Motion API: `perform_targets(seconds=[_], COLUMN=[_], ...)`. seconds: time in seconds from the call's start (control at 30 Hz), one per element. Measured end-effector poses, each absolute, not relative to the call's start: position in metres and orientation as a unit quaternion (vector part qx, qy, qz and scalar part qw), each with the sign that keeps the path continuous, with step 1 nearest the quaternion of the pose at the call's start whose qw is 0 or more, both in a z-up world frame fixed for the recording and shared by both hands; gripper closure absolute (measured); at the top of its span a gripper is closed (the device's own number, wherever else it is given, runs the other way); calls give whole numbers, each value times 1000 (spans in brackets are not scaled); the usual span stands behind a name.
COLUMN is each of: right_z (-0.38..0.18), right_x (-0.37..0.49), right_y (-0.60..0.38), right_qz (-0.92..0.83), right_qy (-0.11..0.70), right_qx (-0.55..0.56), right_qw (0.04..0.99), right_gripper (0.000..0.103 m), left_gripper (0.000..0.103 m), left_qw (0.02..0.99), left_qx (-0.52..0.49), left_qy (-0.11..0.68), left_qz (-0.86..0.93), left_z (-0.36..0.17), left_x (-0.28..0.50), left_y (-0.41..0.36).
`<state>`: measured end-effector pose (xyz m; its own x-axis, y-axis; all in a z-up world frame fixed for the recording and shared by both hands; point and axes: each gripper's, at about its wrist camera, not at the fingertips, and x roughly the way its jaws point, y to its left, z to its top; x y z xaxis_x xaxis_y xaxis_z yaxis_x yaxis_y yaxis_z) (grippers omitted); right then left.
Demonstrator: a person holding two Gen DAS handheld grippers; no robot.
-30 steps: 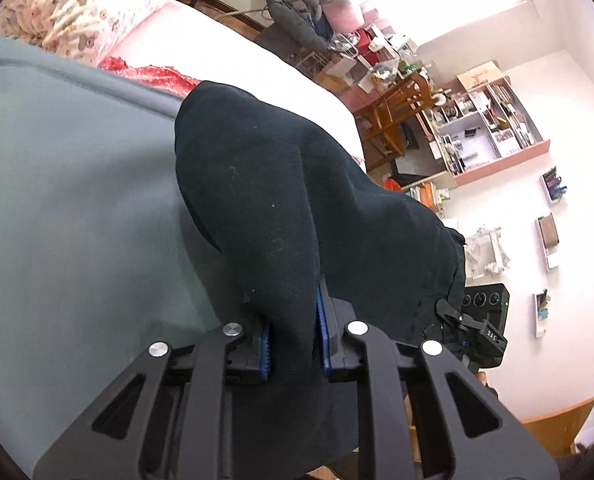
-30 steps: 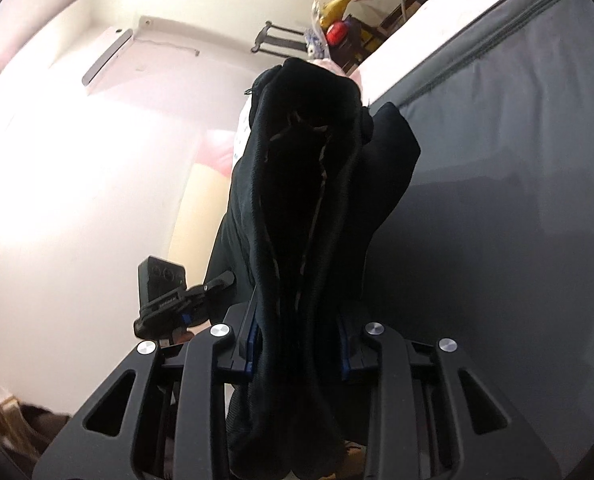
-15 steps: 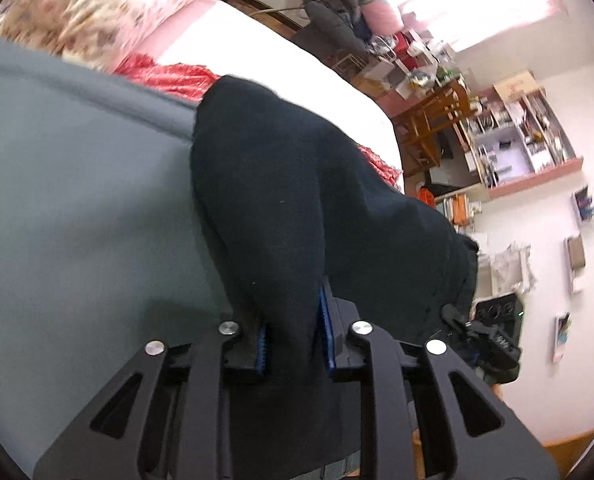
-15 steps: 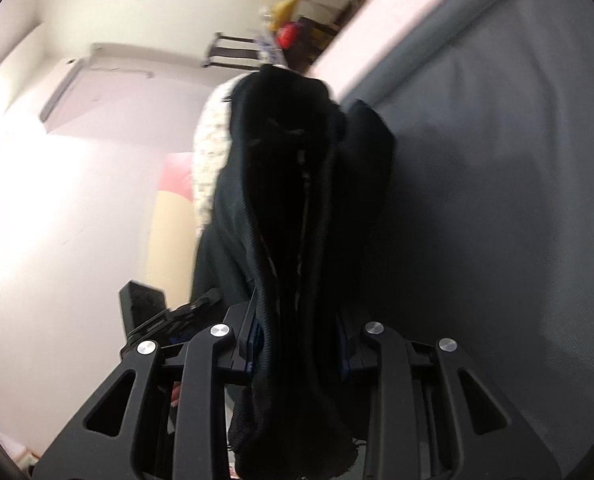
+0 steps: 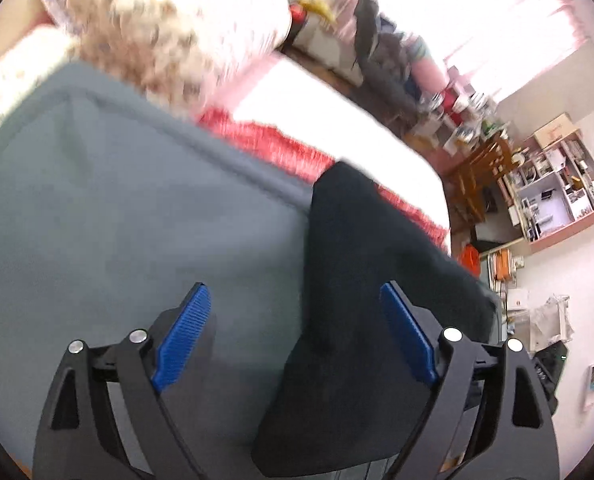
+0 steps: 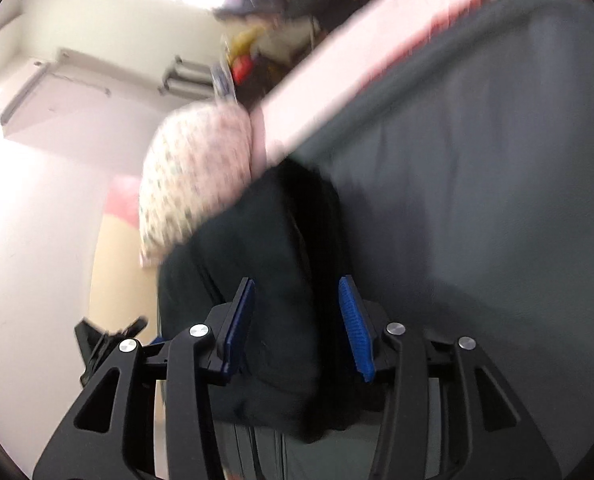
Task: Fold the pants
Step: 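Lower the trouser stack onto the grey board and open both tools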
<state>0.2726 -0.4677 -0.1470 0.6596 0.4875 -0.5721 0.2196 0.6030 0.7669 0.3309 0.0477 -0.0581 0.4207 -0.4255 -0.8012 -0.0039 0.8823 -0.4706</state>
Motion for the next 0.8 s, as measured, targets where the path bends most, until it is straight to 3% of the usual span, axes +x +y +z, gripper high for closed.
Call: perform_targets(seconds=[0.07,0.23,0.43,0.6,0.8], right_z=[-118,-91,-102,-145,-149], right_x=[278,303,299,290,284], right_y=[-456,-389,-363,-368,-362], right_qz=[95,115,102,80,77], right_qy=[364,386,419,504,501], right_qx=[404,267,199,187,168], right_qw=[834,876,880,839,845], right_gripper=[56,56,56,57,57], left_gripper=[9,5,2,2,2], left_qw=[832,841,823,805,798], left_qx=[-184,-102,-84,-81,-59], left_qy=[496,481,517,550,569], left_qz=[-167,-224,-220,-205,-189], left_z=[-38,-31,-67,-102,-119], left_x=[323,315,320,325,332], left_y=[29,-42,-75,-77,-84])
